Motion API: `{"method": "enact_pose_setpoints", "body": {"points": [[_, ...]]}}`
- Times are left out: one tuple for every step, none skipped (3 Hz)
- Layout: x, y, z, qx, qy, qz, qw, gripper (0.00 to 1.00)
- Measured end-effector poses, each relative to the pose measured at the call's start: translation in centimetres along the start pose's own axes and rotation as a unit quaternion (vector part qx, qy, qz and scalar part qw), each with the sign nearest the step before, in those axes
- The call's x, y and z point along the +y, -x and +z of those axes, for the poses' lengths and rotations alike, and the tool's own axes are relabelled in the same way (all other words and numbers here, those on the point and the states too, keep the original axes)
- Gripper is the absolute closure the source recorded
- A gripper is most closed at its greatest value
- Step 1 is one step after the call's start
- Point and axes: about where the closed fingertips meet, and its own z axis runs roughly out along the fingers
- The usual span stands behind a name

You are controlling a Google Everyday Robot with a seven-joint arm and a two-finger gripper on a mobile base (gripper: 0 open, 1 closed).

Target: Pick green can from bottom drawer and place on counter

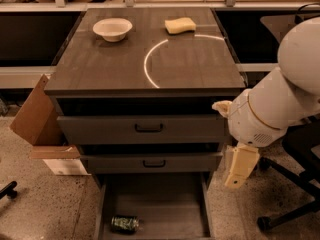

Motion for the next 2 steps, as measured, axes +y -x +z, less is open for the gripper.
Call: {"method": "enact_pose_setpoints", "body": {"points": [[0.1,0.2,0.6,-0.005,0.001,-0.007,1.0000,0.00],[0.3,0.0,5.8,-0.018,0.024,-0.029,0.9991,0.00]]}}
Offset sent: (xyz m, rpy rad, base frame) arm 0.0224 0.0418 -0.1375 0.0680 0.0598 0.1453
